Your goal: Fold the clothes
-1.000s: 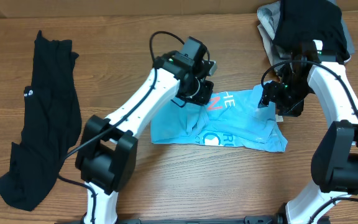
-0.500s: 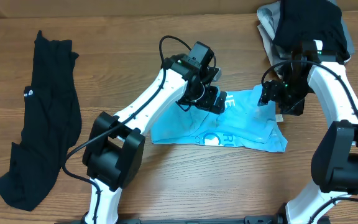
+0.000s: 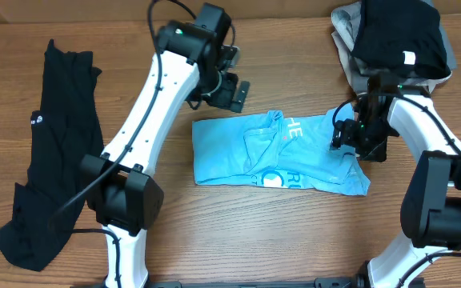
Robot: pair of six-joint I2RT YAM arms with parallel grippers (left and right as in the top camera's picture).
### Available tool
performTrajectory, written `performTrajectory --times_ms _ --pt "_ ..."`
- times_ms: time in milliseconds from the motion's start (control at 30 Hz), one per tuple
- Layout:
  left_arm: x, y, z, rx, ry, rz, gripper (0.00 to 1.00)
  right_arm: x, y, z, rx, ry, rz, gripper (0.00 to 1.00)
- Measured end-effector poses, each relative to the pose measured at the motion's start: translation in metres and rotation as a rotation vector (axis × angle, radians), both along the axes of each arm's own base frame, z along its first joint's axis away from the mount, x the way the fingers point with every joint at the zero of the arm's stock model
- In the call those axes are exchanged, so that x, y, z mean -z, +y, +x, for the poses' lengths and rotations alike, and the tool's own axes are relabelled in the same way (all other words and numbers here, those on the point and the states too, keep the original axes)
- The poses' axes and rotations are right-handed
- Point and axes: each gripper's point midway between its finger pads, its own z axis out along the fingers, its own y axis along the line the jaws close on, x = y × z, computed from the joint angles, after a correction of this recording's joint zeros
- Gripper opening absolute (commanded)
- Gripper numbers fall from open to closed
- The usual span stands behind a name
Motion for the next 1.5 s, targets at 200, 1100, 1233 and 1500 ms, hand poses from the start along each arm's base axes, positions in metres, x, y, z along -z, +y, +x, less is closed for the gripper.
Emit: performTrajectory --times_ms 200,1100,1233,1500 --pt "0.002 0.025 0.003 -0.043 0.016 0.036 1.00 0.024 -0.004 -0.005 0.024 -0.019 -0.027 0.83" --pt "0.005 0.130 0.018 -0.239 0.018 0.245 1.00 -0.008 -0.016 -0.031 0.165 0.105 0.070 0.04" --pt "0.005 0.160 0.019 -0.303 0.035 0.260 1.00 -0.046 -0.010 -0.012 0.130 0.076 0.091 0.04" --pt "0.005 0.197 0.019 -0.389 0.051 0.266 1.00 -0.094 0.063 0.014 -0.085 -0.019 0.103 0.04"
